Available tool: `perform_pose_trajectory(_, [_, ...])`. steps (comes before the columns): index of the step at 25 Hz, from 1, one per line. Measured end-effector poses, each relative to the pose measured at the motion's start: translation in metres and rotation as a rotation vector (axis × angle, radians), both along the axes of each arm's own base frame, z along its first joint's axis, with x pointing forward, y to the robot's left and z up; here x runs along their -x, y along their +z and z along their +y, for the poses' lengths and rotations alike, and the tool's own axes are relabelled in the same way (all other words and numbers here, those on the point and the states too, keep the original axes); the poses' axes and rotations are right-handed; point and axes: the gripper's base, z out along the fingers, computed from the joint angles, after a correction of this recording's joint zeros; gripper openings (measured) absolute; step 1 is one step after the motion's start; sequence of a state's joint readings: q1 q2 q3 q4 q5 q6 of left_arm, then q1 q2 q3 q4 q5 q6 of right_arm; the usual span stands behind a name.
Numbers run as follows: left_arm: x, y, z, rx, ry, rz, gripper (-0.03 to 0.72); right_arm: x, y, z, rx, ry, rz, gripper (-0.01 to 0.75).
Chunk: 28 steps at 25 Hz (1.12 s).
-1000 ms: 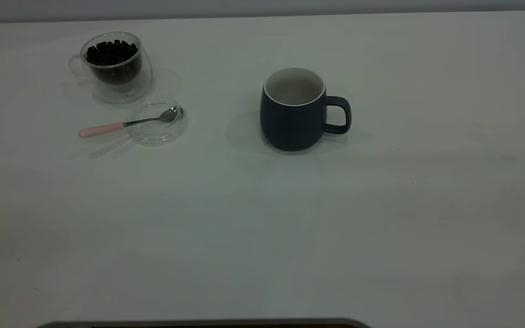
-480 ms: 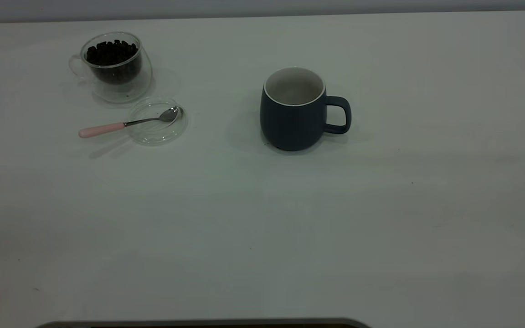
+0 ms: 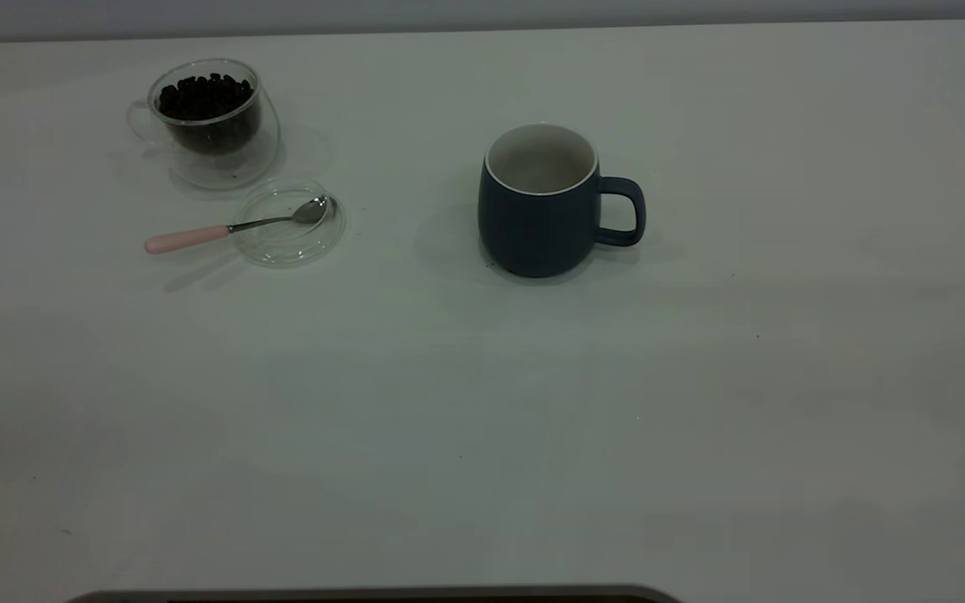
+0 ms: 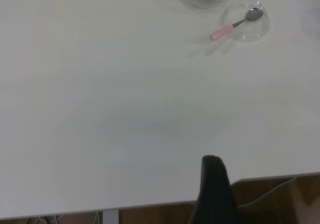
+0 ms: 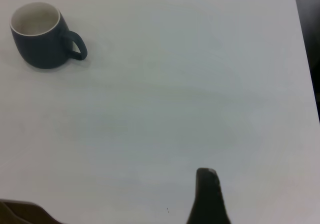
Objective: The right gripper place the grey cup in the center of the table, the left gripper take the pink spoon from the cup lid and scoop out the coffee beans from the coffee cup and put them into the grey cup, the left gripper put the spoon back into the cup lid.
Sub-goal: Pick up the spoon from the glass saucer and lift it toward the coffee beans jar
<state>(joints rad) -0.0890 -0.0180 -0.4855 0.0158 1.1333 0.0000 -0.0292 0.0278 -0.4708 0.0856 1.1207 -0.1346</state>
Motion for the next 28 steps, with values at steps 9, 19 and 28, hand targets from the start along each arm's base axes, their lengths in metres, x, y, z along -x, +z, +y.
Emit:
perform_pose_trajectory(9, [-0.003, 0.006, 0.000, 0.040, 0.029, -0.018, 0.588, 0.000, 0.000, 0.000, 0.000, 0.000, 0.000, 0.591])
perform_pose_trajectory(19, [-0.098, 0.075, -0.011, 0.071, 0.013, -0.052, 0.588, 0.000, 0.000, 0.000, 0.000, 0.000, 0.000, 0.591])
perform_pose_trajectory(28, [-0.245, 0.066, -0.038, 0.193, -0.045, 0.228, 0.630, 0.000, 0.000, 0.000, 0.000, 0.000, 0.000, 0.590])
